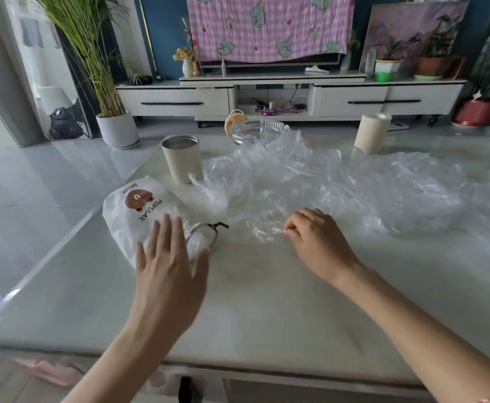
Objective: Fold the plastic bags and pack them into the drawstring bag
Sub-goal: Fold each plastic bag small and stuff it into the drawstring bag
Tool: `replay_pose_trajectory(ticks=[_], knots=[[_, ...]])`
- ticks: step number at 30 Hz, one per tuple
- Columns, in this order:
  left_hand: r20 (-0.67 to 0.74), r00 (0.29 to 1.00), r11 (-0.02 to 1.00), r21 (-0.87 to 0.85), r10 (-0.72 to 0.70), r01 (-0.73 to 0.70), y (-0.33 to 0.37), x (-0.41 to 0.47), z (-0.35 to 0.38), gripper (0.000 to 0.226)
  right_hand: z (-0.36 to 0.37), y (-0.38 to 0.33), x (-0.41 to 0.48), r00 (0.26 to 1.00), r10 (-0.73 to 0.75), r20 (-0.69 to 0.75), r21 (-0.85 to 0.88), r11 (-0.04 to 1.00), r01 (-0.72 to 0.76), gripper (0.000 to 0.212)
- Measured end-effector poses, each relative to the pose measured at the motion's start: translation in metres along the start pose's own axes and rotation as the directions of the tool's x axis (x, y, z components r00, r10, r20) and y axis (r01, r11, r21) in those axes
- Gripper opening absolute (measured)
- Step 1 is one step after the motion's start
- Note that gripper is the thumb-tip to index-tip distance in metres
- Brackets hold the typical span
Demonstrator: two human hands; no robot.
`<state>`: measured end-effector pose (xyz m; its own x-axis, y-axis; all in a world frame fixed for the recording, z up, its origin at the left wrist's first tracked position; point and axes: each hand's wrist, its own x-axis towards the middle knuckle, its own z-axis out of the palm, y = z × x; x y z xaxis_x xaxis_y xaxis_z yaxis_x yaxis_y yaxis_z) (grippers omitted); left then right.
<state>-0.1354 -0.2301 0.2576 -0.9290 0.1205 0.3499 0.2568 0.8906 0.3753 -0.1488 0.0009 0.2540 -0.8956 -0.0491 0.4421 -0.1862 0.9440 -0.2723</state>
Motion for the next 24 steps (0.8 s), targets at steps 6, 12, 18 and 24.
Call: replay_pose_trajectory(ticks=[6,12,18,24], knots=[[-0.084,0.923,0.867,-0.32,0.377,-0.383,0.046,-0.014,0.005,0.051,-0.062,-0.004,-0.066,0.956,-0.215,0.198,-0.033,0.974,0.226,0.009],[0.19,0.849,0.85,-0.312,0.494,-0.425,0.065,-0.031,0.029,0.077,-0.084,0.002,-0.114,0.948,-0.113,0.299,0.025,0.994,0.111,0.014],[0.028,0.824,0.769,-0.378,0.566,-0.515,0.083,-0.048,0.033,0.027,-0.106,0.007,-0.118,0.986,0.156,0.057,0.469,0.867,-0.164,0.016],[0.455,0.885,0.596,-0.74,0.102,0.312,0.098,-0.024,0.012,0.035,-0.106,0.011,-0.1,0.91,0.279,-0.307,0.464,0.879,-0.113,0.015]])
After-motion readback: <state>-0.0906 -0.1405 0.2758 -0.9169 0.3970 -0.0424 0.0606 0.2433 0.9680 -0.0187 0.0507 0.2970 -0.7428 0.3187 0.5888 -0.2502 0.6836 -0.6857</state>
